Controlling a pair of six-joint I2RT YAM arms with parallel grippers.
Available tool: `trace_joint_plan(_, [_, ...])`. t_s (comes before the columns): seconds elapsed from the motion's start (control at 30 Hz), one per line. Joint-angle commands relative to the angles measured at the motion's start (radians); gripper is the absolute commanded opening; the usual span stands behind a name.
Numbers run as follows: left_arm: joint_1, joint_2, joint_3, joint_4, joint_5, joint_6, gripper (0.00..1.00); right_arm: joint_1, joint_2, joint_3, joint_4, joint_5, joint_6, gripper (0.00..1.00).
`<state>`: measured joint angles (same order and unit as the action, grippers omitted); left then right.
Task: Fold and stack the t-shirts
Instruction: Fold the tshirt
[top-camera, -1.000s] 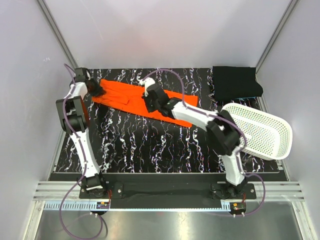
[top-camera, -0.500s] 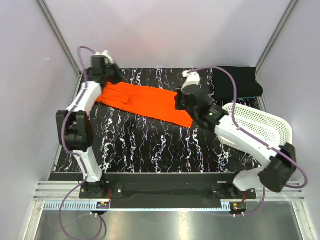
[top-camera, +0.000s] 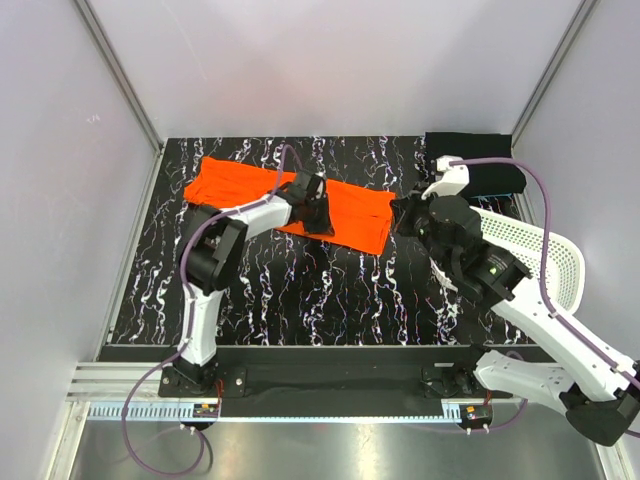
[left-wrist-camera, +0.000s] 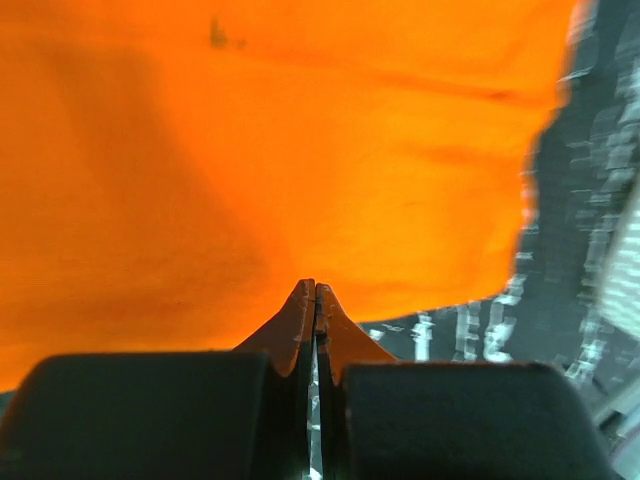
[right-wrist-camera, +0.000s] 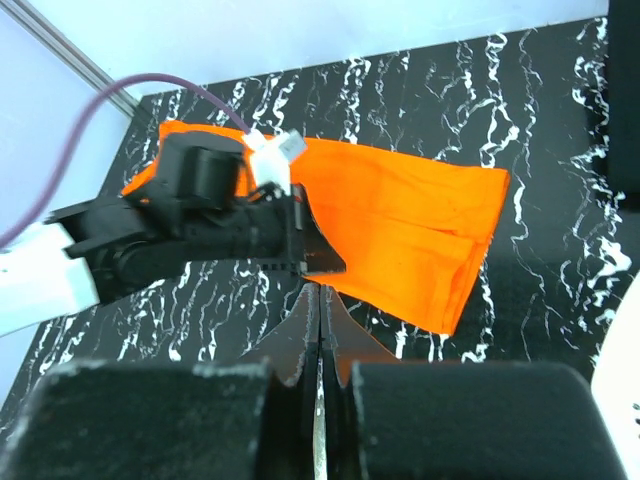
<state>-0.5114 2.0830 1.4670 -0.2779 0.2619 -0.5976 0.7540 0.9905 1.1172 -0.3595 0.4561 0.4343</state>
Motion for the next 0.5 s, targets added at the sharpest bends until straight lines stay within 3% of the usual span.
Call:
trace_joint_plan(0.0, [-0.03, 0.037, 0.061, -0.056, -0.118, 0.005, 0.0, -0.005, -0.026, -0.026, -0.036, 0.033, 0.018, 0.0])
trace_joint_plan(0.3, [-0.048, 0.0, -0.071, -0.099, -0.2, 0.028, 0.0, -0.007, -0.027, -0.036, -0.074, -0.008, 0.027, 0.0])
trace_joint_plan(0.43, [-0.059, -0.2, -0.316, -0.074, -0.259, 0.013, 0.0, -0.013, 0.025, 0.039, -0.159, -0.011, 0.011, 0.02])
trace_joint_plan(0.47, [-0.061, -0.249, -0.439, -0.055, -0.259, 0.01, 0.0, -0.019, 0.055, 0.061, -0.167, -0.042, 0.003, 0.05])
